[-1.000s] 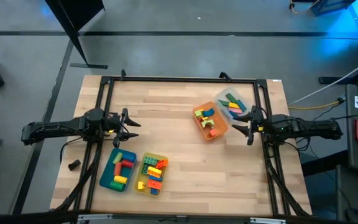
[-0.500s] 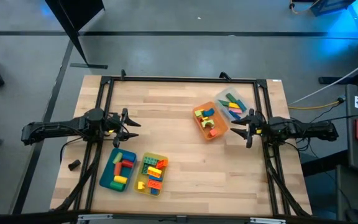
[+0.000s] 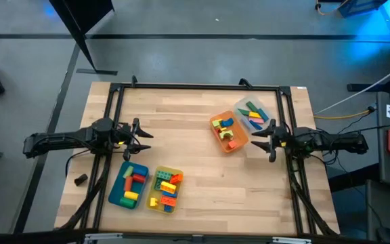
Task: Sort blocks by size
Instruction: Return to Home Position
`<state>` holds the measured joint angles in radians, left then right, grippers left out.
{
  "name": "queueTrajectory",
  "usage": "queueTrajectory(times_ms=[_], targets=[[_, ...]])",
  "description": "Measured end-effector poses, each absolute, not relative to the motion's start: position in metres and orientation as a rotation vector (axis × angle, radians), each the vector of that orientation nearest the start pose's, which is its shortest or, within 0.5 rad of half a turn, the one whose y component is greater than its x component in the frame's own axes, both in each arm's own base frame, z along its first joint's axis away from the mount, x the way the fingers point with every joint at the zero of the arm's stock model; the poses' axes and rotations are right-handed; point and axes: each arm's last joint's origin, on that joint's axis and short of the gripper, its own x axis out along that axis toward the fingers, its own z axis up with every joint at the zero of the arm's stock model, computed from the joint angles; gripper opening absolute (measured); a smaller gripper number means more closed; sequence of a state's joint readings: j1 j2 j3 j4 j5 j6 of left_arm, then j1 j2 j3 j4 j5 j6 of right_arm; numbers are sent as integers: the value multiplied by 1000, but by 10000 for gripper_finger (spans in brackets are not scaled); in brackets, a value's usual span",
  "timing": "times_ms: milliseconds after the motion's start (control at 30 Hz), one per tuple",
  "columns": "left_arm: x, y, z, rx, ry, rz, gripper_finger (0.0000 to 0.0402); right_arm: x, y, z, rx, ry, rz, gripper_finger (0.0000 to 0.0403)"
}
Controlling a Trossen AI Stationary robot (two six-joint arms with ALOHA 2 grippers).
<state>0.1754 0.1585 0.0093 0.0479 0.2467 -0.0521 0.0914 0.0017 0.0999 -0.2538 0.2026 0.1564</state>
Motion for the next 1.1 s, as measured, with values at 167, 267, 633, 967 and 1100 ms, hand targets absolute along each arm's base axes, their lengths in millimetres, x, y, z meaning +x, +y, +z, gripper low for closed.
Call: queueTrajectory(times_ms=[167,267,633,967,1100], targets=[[105,12,158,-73,101,-69,205,90,5,177,72,101,-33,179],[105,12,158,-73,101,-69,205,90,5,178,64,91,-33,179],[105,12,158,-73,101,-68,205,88,4,171,108,183,-64,179],[105,12,158,-73,101,-68,205,88,4,170,109,185,-66,179],[105,12,158,-73,101,-69,205,88,4,170,109,186,-66,179]])
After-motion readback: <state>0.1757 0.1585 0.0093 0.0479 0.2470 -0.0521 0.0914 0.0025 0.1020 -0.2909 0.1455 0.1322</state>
